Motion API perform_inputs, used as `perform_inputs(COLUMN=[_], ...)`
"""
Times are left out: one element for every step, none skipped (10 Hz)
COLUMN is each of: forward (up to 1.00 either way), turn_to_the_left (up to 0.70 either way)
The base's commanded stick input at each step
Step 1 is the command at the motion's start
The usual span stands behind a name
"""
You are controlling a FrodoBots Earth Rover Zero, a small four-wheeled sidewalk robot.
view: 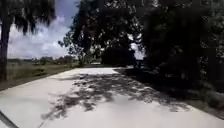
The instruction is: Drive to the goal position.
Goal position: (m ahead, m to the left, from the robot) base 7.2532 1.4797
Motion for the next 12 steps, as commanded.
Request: perform_inputs(forward=[0.83,0.83,0.83,0.83,0.83,0.83,0.83,0.83,0.83,0.83,0.83,0.83], turn_to_the_left=[0.00,0.00,0.00,0.00,0.00,0.00,0.00,0.00,0.00,0.00,0.00,0.00])
